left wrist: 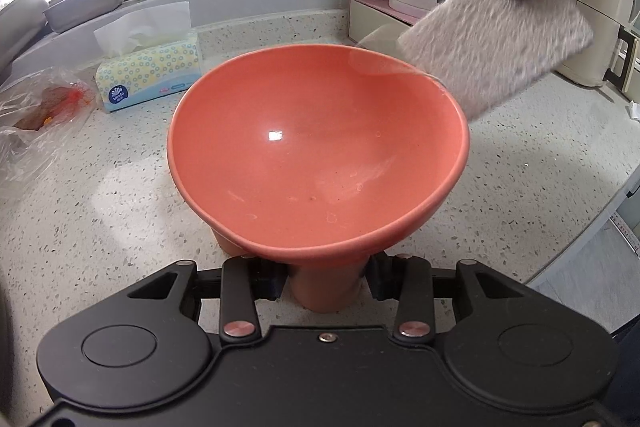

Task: Clean bowl
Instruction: 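Lift the sponge out of the bowl with the right gripper, then lift and tilt the orange bowl with the left gripper while the right gripper holds the sponge beside it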

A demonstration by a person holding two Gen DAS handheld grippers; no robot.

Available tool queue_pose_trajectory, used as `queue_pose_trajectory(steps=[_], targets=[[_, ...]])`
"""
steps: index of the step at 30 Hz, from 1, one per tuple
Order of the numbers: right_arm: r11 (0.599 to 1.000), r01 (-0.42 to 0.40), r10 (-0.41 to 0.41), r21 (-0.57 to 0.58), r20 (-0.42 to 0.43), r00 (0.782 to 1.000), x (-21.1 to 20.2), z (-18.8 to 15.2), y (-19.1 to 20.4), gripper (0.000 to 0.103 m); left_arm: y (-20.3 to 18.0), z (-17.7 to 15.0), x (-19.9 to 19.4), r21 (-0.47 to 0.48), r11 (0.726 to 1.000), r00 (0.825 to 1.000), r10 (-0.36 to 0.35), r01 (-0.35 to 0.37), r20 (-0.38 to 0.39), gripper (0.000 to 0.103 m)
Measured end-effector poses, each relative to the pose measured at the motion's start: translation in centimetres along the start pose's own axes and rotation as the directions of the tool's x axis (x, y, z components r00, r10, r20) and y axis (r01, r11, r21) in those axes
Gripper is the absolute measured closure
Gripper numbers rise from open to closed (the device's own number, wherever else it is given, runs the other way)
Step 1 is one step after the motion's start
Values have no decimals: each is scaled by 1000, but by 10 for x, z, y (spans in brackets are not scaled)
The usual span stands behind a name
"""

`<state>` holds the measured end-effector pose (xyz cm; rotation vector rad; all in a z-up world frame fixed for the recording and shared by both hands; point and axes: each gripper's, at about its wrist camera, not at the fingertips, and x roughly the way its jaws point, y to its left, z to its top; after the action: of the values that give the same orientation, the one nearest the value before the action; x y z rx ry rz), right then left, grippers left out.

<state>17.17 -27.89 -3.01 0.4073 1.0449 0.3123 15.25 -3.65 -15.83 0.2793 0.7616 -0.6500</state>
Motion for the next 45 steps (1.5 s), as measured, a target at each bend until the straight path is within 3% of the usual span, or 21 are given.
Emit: queue_pose_trajectory(steps=[8, 11, 15, 21, 28, 34, 42, 45], targets=[[993, 71, -75, -99, -34, 997, 53, -14, 9, 90, 0, 2, 1, 1, 1000, 1000, -1, 1, -7, 65], [979, 115, -121, -170, -23, 992, 57, -19, 16, 88, 0, 3, 2, -7, 1000, 1000, 4, -4, -6, 65], [978, 118, -126, -170, -38, 991, 66, -27, 18, 87, -1, 5, 3, -12, 1000, 1000, 6, -6, -7, 65], [976, 182, -172, -121, 87, 981, 88, -63, 13, 86, -1, 7, 5, -13, 1000, 1000, 7, -7, -13, 65], [951, 205, -168, -233, 170, 971, 79, -69, 21, 91, 0, 8, 5, 13, 1000, 1000, -9, 9, -22, 65], [914, 223, -183, -338, 147, 972, 80, -62, 27, 91, 1, 9, 6, 27, 999, 999, -23, 24, -28, 65], [821, 269, -260, -503, 90, 961, 82, -83, 45, 90, 6, 11, 7, 55, 997, 998, -55, 57, -38, 65], [797, 246, -251, -551, 67, 966, 80, -92, 53, 90, 10, 11, 8, 52, 997, 998, -50, 52, -39, 65]])
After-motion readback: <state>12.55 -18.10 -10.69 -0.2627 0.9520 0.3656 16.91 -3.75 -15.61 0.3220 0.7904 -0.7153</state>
